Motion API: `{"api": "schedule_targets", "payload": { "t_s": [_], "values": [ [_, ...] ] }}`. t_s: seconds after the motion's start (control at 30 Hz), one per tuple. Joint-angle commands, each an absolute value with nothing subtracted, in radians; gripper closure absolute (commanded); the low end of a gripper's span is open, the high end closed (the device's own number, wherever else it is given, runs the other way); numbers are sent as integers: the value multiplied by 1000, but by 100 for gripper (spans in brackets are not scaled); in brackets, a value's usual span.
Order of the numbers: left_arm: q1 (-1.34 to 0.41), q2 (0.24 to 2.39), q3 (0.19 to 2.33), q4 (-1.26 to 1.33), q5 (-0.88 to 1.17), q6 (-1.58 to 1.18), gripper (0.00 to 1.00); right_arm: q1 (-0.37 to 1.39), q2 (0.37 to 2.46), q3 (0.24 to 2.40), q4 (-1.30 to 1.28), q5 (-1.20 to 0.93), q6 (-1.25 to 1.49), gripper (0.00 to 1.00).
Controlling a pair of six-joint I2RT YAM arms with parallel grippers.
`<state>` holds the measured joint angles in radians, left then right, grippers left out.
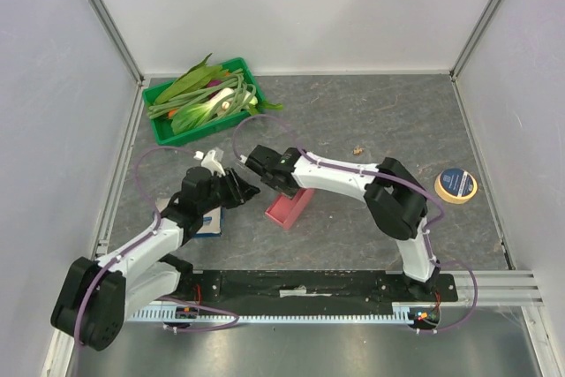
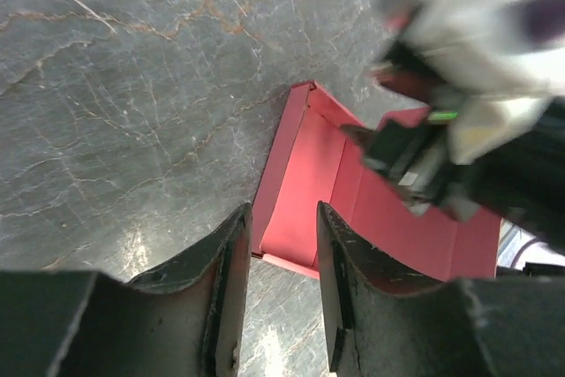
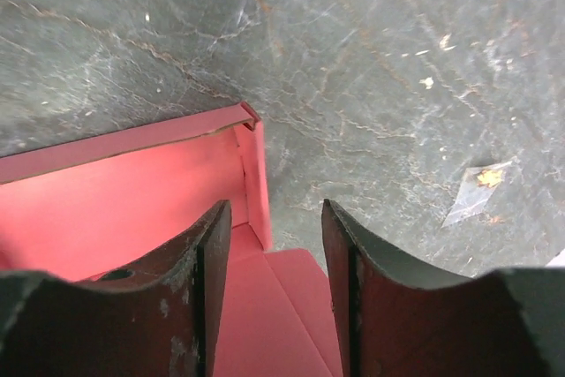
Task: Fold the paper box
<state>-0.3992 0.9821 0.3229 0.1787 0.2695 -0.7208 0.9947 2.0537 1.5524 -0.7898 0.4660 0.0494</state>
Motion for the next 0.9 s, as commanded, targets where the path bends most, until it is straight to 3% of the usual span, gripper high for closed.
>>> {"api": "schedule_targets", "payload": {
  "t_s": [0.0,0.13,0.33,0.57,0.63,0.7,0.77,0.83,0.87],
  "values": [
    [-396,1037,347,252,365,-698,58,996,1905,1545,-723,442,69,45],
    [-396,1100,359,271,414,-684,57,976,1769,1514,-684,451,110,38],
    [-402,1132,388,230,425,-641,57,878,1577,1459,-779,563,400,26],
    [-443,1193,500,137,431,-560,54,654,1273,1039,-634,214,676,21],
    [-471,1186,514,114,381,-549,55,621,1223,962,-586,216,744,23],
    [-476,1195,540,81,353,-535,57,626,1212,849,-540,137,768,34],
    [-476,1264,575,75,315,-522,58,643,1242,764,-433,81,775,54],
    [-477,1339,623,23,299,-486,72,710,1299,743,-358,97,765,57],
    [-479,1401,646,23,299,-480,74,731,1319,730,-330,94,772,58]
  ]
}}
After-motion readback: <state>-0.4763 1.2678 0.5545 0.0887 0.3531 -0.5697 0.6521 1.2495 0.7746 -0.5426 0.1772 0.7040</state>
